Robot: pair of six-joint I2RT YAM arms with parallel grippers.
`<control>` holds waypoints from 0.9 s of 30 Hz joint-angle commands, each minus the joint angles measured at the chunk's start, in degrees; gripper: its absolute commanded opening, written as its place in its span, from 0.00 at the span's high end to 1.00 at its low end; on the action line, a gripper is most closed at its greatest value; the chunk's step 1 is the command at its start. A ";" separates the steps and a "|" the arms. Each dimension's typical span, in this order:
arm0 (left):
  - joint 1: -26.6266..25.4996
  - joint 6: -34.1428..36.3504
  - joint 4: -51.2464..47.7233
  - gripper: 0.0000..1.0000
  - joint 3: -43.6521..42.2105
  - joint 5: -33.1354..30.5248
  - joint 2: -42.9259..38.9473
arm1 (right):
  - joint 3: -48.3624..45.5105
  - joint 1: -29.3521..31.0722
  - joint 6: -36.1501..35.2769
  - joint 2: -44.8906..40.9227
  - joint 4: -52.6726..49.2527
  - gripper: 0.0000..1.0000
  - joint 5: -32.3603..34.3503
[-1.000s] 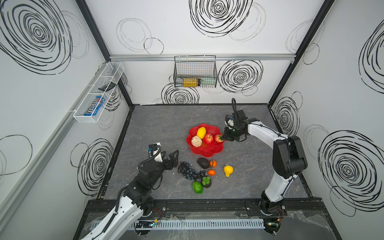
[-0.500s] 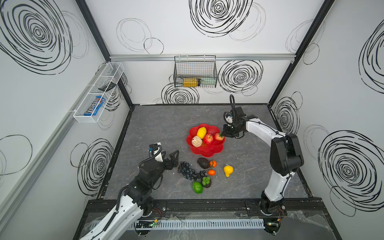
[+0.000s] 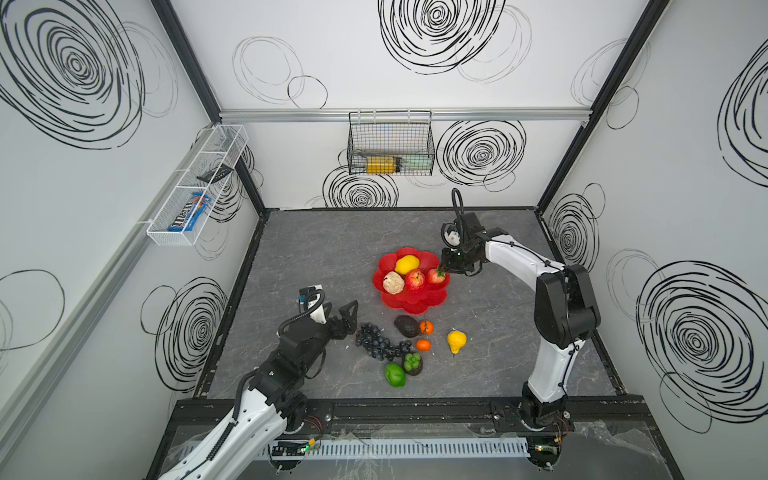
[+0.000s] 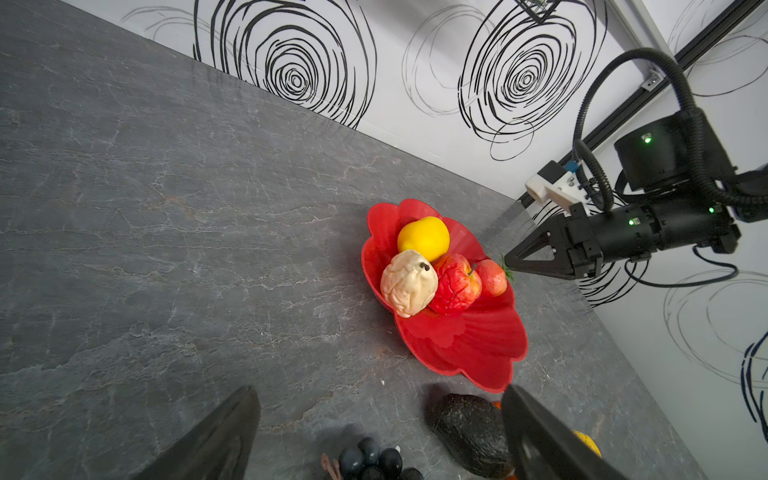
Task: Place and organize the fake fruits in the fruit bowl
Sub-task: 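Lower the red fruit into the bowl beside the apple and open the right gripper, then draw the right gripper back and move it over the yellow pear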
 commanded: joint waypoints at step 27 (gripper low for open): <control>-11.86 -2.93 -9.85 0.08 10.62 1.19 12.35 | -33.98 18.61 17.96 -44.79 3.28 0.40 14.48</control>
